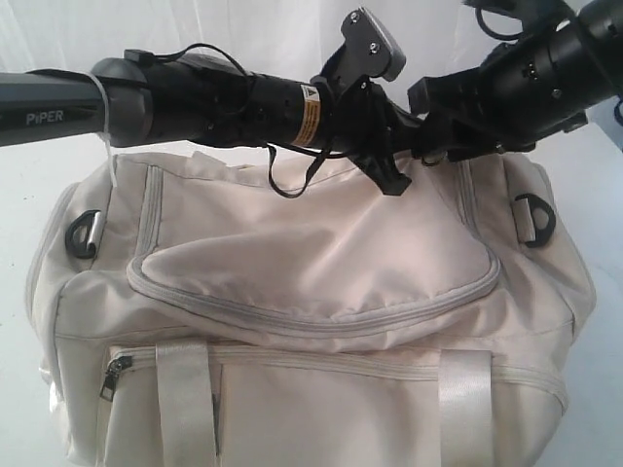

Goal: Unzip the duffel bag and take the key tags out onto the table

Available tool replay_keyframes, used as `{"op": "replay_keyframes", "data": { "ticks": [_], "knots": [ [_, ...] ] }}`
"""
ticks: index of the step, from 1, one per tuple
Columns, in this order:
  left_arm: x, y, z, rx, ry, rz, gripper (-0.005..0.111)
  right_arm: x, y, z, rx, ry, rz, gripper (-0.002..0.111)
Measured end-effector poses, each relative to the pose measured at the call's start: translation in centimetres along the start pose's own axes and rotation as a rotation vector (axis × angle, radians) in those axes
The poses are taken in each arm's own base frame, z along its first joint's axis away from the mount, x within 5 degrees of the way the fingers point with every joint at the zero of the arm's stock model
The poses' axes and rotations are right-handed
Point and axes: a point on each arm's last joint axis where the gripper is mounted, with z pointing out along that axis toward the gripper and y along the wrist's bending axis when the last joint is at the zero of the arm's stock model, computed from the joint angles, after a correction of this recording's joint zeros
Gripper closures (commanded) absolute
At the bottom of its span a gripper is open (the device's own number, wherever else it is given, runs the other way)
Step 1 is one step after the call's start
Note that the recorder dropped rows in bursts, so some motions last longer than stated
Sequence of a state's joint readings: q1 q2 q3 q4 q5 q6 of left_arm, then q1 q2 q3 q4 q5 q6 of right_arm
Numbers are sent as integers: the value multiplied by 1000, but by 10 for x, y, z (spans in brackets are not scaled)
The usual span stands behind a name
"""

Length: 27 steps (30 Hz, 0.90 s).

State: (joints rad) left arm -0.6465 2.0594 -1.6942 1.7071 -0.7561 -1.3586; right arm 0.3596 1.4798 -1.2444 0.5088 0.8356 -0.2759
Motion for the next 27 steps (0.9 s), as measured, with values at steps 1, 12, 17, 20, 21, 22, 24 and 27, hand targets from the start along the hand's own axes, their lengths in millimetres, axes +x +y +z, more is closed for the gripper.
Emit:
{"op": "replay_keyframes", "data": {
  "ticks": [1, 12, 17, 20, 21, 22, 24, 27],
  "knots": [
    [-1, 0, -1, 0, 1, 8, 107, -1, 1, 2, -15, -2, 18, 68],
    [-2, 2, -3, -12, 20, 42, 107, 3, -1, 14, -49, 61, 53, 68],
    [-1, 2, -4, -5, 17, 40, 107, 5, -4, 14, -8, 76, 14, 68],
    [0, 5, -8, 13, 8, 37, 107, 3, -7, 15, 13, 57, 2, 68],
    [0, 6, -9, 19, 5, 35, 107, 2, -8, 16, 15, 56, 3, 68],
    [1, 7, -10, 27, 2, 33, 107, 2, -8, 17, 18, 48, 4, 68],
    [0, 10, -15, 39, -6, 29, 107, 1, -11, 23, 25, 48, 8, 68],
    [-2, 12, -20, 63, -19, 26, 107, 0, -14, 31, 32, 44, 25, 68]
  ]
}}
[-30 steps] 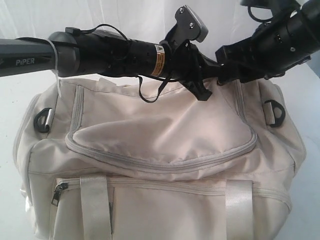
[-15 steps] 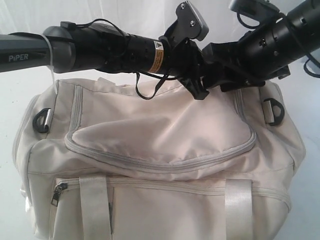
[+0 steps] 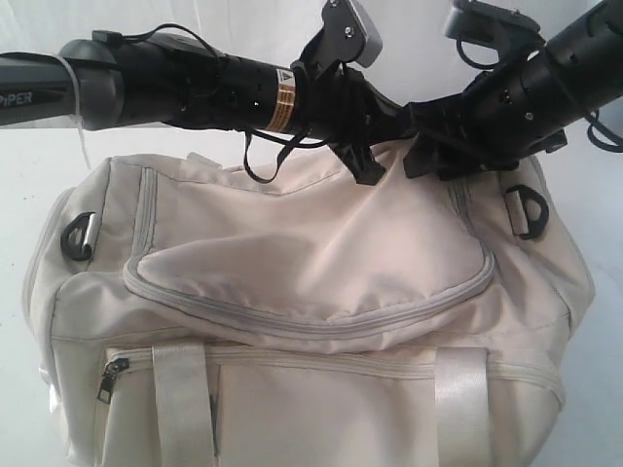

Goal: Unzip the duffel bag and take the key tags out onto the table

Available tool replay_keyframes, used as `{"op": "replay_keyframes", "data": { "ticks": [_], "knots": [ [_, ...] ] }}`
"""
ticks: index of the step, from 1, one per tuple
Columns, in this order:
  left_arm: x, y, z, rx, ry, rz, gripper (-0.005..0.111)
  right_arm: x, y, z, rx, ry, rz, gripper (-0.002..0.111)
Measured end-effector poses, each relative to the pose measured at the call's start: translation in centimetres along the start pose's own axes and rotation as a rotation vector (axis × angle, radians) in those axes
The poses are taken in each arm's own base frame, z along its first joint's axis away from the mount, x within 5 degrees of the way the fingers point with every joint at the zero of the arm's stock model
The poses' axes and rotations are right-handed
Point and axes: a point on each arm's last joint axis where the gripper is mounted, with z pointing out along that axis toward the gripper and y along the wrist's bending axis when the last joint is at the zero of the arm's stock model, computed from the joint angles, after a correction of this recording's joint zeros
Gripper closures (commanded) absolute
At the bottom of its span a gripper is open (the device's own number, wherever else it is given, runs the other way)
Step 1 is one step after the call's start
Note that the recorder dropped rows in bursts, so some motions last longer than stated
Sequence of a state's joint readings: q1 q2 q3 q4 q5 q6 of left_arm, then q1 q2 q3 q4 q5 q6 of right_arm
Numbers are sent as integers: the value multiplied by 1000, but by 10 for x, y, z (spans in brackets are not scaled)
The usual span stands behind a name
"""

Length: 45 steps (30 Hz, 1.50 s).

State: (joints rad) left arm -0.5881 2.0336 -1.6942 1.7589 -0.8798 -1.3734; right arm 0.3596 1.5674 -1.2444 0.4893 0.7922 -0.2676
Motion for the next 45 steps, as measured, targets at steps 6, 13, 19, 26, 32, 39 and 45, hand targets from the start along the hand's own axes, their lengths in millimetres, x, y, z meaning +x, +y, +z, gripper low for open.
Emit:
{"op": "replay_keyframes", "data": {
  "ticks": [6, 13, 19, 26, 32, 39, 45],
  "knots": [
    [0, 0, -3, 20, -8, -3, 107, -5, 0, 3, -10, -52, 41, 68],
    [0, 1, -4, 21, -9, -4, 107, -10, 1, 3, -23, -100, 72, 81],
    [0, 2, -4, 23, -10, -6, 107, -11, 0, 3, -19, -114, 79, 102],
    [0, 1, -4, 29, -9, -5, 107, -9, -5, 5, 41, -94, 95, 108],
    [1, 1, -4, 32, -6, -1, 107, -2, -8, 2, 83, -21, 51, 108],
    [1, 3, -4, 9, 3, 1, 107, 4, -5, -19, 128, 16, -26, 108],
    [-1, 4, -5, -15, 6, 6, 107, 10, 2, -39, 123, 24, -48, 108]
  ]
}}
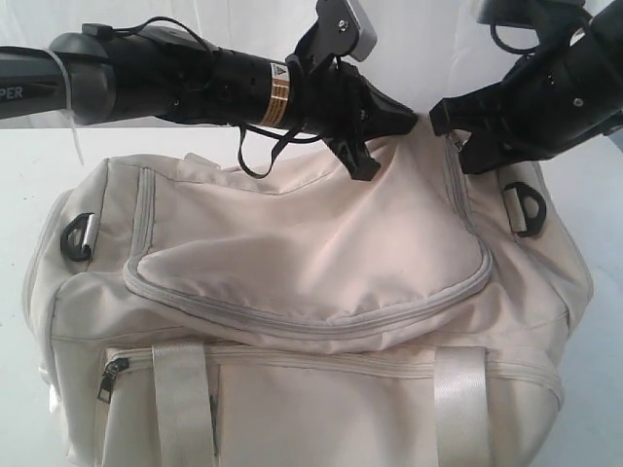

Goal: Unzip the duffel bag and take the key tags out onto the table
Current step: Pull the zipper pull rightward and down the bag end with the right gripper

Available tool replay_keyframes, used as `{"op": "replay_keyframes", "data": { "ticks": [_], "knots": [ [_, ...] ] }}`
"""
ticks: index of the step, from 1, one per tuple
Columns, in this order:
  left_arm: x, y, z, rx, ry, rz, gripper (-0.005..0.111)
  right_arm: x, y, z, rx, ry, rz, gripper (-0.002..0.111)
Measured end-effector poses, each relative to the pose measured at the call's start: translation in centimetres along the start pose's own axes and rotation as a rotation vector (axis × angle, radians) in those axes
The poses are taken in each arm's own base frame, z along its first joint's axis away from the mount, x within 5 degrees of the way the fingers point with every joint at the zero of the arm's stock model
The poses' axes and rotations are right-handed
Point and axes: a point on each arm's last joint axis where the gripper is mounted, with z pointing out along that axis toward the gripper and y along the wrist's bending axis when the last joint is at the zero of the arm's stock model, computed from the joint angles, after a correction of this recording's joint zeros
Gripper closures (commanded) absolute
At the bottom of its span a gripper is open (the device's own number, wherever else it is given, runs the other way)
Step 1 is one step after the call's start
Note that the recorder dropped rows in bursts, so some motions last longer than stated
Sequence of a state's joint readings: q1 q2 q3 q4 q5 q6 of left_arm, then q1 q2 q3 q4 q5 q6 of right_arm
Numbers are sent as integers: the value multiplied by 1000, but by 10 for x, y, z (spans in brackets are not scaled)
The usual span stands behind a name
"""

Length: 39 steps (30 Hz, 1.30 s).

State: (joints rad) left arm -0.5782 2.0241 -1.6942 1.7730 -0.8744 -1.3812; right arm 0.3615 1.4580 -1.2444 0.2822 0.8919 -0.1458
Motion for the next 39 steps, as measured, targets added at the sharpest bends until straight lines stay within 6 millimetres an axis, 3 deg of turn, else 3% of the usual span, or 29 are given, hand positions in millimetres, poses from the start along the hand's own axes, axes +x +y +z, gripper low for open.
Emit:
{"op": "replay_keyframes", "data": {
  "ticks": [15, 22, 27, 32, 39],
  "knots": [
    [-1, 1, 0, -24, 6, 0, 107, 35, 9, -32, -44, 186, -88, 108],
    [-5, 3, -2, -50, 7, 5, 107, 79, 11, -32, -84, 289, -94, 108],
    [-9, 3, -5, -57, 4, 16, 107, 107, 21, -31, -214, 295, -79, 108],
    [-11, 1, -6, -37, 1, 12, 107, 116, 35, -35, -375, 213, -48, 108],
    [-11, 0, -6, -21, -2, 3, 107, 128, 34, -25, -396, 206, -6, 108]
  ]
}}
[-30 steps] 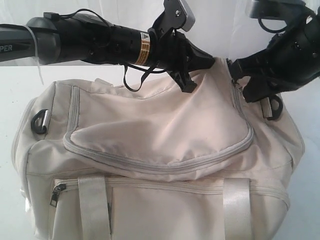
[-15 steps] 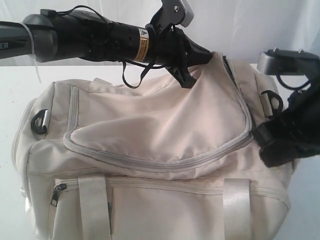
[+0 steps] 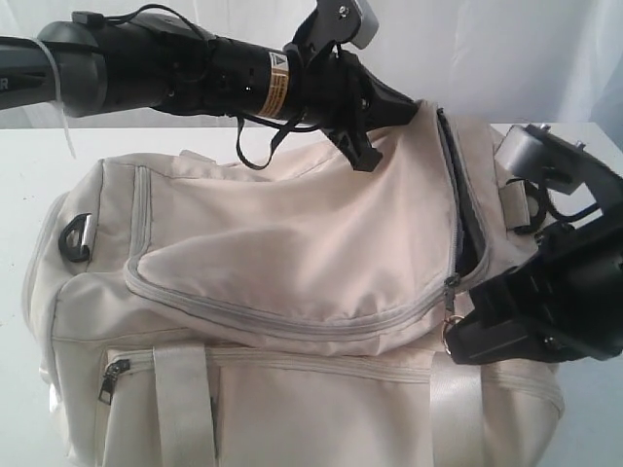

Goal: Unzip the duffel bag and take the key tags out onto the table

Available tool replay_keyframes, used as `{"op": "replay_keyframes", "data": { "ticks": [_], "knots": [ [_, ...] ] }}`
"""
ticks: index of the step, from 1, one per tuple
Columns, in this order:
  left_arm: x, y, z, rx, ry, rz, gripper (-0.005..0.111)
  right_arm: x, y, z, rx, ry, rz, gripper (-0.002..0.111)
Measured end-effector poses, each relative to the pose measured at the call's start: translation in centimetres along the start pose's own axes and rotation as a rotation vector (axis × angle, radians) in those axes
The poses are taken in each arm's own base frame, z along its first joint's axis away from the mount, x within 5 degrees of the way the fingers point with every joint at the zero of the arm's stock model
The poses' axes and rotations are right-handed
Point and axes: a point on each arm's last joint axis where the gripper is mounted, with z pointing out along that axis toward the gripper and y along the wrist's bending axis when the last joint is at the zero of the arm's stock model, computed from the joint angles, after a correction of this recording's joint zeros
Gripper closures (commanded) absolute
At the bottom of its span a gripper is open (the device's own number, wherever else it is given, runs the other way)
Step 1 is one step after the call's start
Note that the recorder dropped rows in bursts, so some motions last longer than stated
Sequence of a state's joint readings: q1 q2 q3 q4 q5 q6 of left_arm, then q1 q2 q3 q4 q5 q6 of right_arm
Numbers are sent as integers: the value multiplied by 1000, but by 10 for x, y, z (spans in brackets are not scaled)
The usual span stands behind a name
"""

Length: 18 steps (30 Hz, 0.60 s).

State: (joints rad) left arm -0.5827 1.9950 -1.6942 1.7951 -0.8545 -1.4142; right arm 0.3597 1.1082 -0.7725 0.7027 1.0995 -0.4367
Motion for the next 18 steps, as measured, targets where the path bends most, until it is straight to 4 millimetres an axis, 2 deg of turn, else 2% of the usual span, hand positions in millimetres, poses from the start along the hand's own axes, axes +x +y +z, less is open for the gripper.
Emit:
{"op": "replay_keyframes", "data": {
  "ticks": [8, 10, 12, 13, 15, 18],
  "knots": [
    [-9, -4, -6, 21, -15, 17, 107, 14, -11, 19, -16, -16, 45, 108],
    [-11, -4, -9, 24, -18, 15, 96, 15, -11, 20, -23, -23, 32, 108],
    [-16, -4, -11, 15, -22, -42, 74, 14, -11, 20, -25, -37, 25, 108],
    [-20, -2, -14, -1, -39, -82, 58, 15, -11, 21, -28, -30, 27, 108],
    [-35, 4, -26, -20, -90, -151, 39, 17, -12, 22, -29, -17, 14, 108],
    [-40, -3, -30, 84, -118, -285, 36, 18, -12, 22, -30, -15, -6, 108]
  ]
}}
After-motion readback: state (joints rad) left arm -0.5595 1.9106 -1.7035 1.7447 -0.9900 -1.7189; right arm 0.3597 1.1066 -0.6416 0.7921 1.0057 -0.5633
